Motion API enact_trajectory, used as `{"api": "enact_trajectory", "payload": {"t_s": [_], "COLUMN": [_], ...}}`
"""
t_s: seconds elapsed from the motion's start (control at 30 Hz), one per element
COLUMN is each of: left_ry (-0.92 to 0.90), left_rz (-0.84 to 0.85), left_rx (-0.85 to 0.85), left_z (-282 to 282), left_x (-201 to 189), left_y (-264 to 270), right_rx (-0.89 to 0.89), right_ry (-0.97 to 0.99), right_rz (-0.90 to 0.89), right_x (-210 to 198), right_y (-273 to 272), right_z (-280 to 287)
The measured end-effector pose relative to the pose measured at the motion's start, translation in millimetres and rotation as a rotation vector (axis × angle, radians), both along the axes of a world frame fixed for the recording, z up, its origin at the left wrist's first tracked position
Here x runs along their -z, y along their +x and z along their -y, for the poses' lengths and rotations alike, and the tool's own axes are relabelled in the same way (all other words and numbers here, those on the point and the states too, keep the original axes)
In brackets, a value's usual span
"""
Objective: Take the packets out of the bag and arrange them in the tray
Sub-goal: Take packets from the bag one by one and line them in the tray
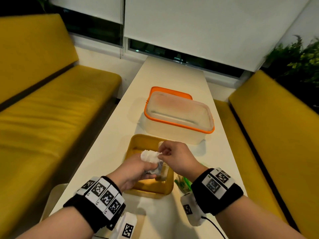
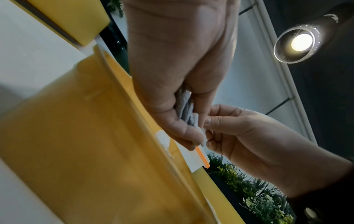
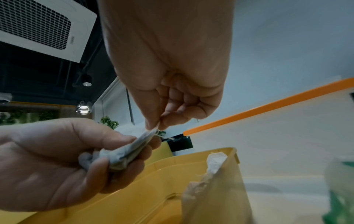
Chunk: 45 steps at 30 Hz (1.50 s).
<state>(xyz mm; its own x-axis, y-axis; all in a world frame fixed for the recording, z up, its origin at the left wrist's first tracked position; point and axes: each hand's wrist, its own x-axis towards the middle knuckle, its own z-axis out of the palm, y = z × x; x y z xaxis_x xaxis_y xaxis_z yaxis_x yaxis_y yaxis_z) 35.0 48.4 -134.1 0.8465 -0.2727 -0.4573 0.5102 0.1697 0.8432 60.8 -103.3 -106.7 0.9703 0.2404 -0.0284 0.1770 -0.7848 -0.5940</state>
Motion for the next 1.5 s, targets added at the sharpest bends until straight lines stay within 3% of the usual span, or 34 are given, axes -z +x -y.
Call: {"api": "enact_trajectory", "payload": {"t_s": [0.33, 0.57, 0.7, 0.8, 0.9, 1.0, 1.37, 1.5], "left_ry": [0.067, 0.063, 0.039, 0.042, 0.035, 0.033, 0.091, 0.128], "left_rz": [-0.025, -0.034, -0.089, -0.089, -0.084, -0.054, -0.006, -0.022], "left_rx": [-0.142, -0.127, -0.140, -0.117, -0.079, -0.003, 0.033, -0.040], "left_z": [-3.3, 2.2, 3.2, 3.3, 5.0, 11.3, 7.6, -2.1], "left_x": [4.5, 5.9, 4.3, 1.9, -1.1, -1.9, -8.4, -4.8], "left_y": [5.5, 1.3, -0.9, -4.7, -8.7, -11.8, -11.5, -7.6], "right_rx": [0.062, -0.034, -0.033, 0.028, 0.107, 0.009, 0.075, 0.053], "right_ry": [-0.135, -0.517, -0.642, -0.556, -0.270, -0.054, 0.026, -0.087], "right_rz": [-0.123, -0.021, 0.012, 0.053, 0.127, 0.065, 0.057, -0.011], "right_x": [12.4, 26.8, 26.7, 24.8, 18.4, 10.3, 5.9, 7.8], "right_y": [-7.0, -11.2, -15.8, -17.3, -16.4, -19.1, -25.5, -26.9], "right_z": [18.6, 6.2, 4.5, 9.6, 14.8, 12.8, 23.0, 23.1]}}
